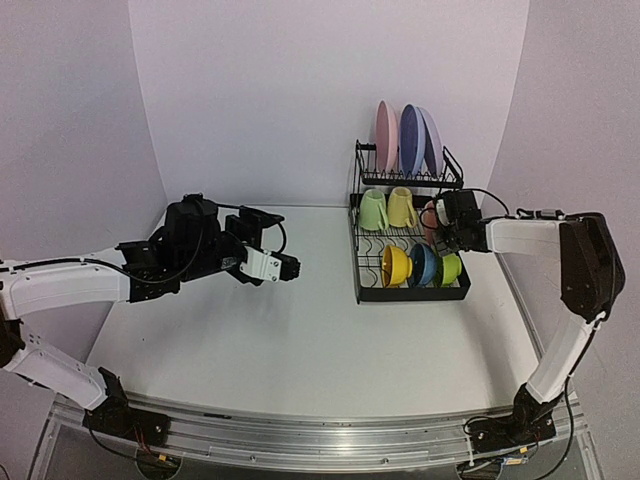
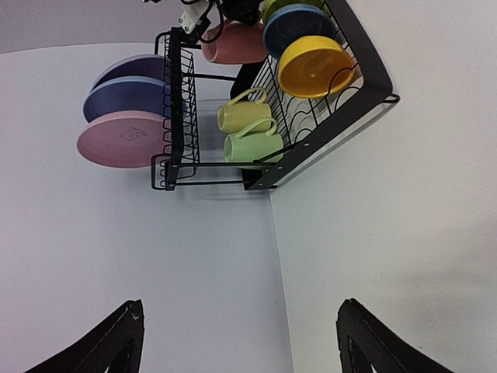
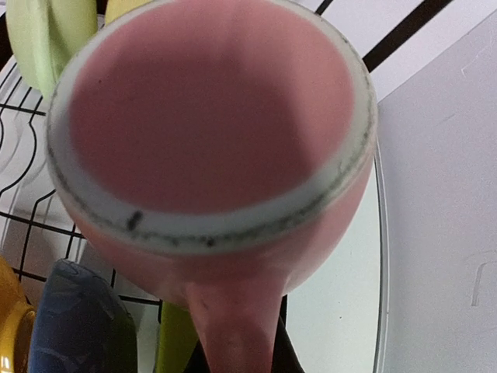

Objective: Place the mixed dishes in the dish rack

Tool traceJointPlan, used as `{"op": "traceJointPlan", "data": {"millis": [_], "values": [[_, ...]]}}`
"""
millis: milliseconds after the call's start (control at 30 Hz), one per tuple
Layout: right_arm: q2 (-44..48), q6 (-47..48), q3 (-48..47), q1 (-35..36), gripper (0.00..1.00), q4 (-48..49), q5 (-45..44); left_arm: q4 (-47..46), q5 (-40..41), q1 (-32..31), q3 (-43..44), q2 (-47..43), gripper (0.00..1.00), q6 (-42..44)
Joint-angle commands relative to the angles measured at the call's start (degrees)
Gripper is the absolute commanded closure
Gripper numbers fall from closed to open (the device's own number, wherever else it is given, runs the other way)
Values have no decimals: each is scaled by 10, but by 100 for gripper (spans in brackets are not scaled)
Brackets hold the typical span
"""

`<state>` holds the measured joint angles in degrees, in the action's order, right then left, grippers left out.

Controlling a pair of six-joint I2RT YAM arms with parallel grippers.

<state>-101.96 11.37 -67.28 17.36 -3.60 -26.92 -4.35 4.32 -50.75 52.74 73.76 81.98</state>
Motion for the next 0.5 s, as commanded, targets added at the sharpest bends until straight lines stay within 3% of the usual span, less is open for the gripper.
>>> {"op": "traceJointPlan", "data": {"millis": [0, 467], "values": [[-17, -55, -51, -9, 100, 72, -31, 2, 2, 6, -7, -18, 15, -15], [-92, -92, -105, -25, 100, 102, -39, 7, 2, 16, -16, -23, 15, -22]]}}
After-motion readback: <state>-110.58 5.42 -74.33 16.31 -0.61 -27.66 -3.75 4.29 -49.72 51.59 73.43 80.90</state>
